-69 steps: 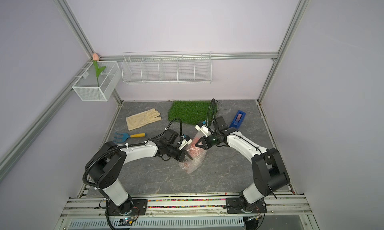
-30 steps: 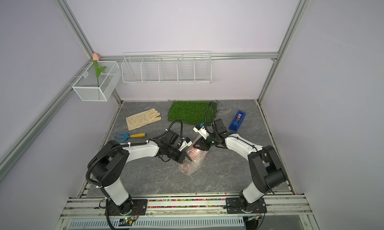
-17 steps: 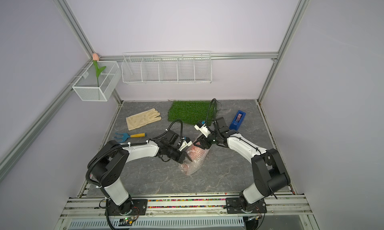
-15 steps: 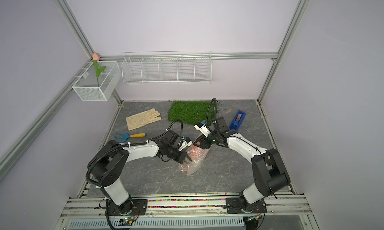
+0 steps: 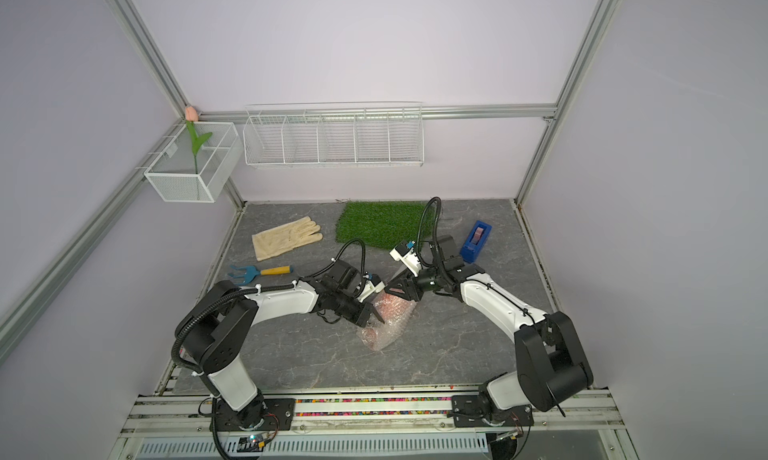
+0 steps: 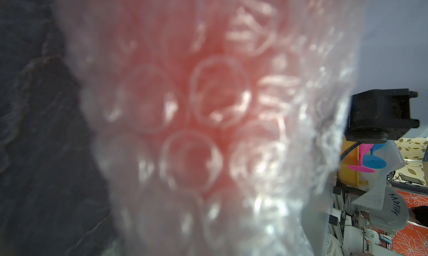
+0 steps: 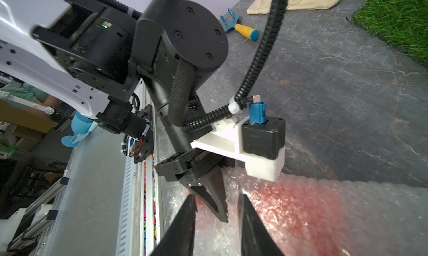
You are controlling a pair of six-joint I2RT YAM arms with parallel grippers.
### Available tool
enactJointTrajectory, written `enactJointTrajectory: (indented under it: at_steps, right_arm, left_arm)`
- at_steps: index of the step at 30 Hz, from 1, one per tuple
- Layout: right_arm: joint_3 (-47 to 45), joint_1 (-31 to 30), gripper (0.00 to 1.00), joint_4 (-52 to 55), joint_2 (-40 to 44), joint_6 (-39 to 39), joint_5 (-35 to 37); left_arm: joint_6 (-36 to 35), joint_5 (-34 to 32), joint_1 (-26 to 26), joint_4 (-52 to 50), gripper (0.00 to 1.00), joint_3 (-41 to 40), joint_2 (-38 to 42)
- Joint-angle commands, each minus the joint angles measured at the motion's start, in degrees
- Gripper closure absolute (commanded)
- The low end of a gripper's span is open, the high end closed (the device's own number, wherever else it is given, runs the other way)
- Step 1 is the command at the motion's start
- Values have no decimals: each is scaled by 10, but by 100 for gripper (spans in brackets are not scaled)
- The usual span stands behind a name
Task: Wrap wine glasses in bubble wrap
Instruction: Stick the tape on the bubble wrap.
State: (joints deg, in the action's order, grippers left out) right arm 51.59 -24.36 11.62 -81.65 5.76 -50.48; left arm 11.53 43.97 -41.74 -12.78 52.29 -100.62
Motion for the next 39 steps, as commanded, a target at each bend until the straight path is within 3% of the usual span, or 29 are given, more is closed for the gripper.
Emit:
enactJointTrajectory:
  at_steps: [1,10,21,31,39]
  right_arm:
    - [-29,1,70,-19,31,-26,-33]
    - [-62,-11,73,-67,39,-64,-35]
    - [-56,-11,76,-159,-50,-62,-16]
    - [-26,-10,79,-131,-93,-14,23]
    - [-52,-13,79,-105,-73,25,58]
  left_arm:
    - [-17,9,0,0,84,16,5]
    - [-16,12,0,2,84,17,1]
    - [-18,14,0,-3,84,17,4]
    - [-23,17,0,-11,84,16,13]
    - [-22,15,0,-9,84,13,15]
